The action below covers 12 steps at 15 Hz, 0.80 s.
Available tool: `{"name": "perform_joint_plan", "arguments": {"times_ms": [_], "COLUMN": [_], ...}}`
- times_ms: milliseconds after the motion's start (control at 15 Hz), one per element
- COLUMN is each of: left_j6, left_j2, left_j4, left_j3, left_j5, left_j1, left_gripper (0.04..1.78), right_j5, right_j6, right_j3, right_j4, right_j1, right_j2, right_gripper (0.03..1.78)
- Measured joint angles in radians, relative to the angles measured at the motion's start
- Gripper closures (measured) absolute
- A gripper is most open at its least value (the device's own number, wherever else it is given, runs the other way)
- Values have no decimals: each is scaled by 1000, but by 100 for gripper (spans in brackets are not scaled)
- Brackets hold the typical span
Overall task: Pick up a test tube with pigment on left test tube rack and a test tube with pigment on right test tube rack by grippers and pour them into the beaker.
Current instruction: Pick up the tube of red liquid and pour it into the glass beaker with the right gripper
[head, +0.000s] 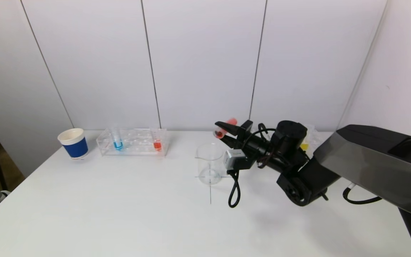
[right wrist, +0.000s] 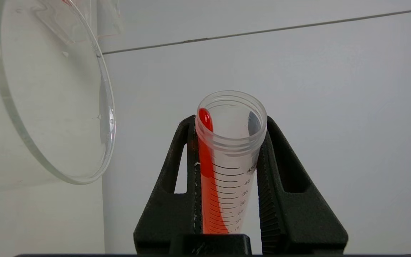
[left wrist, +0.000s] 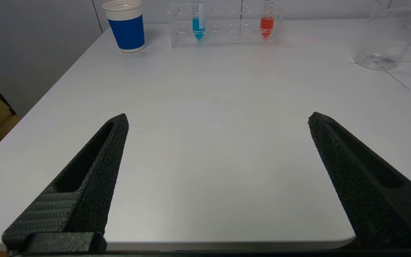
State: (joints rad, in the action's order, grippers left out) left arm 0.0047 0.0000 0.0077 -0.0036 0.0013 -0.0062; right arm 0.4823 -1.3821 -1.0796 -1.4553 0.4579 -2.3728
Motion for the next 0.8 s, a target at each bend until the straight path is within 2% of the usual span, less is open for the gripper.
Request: {"name": "perform_joint_plan", "arguments": {"times_ms": [800], "left_j6": [0], "left_j2": [0], "left_j4": [0], "left_j3": [0], "left_j5": [0], "left_j1": [0], "left_gripper": [6], "right_j5": [-5], "right_j6": [-118], "right_j3": [-19], "right_j4": [65], "right_j1": [10], "right_j2": [3], "right_gripper": [132]}}
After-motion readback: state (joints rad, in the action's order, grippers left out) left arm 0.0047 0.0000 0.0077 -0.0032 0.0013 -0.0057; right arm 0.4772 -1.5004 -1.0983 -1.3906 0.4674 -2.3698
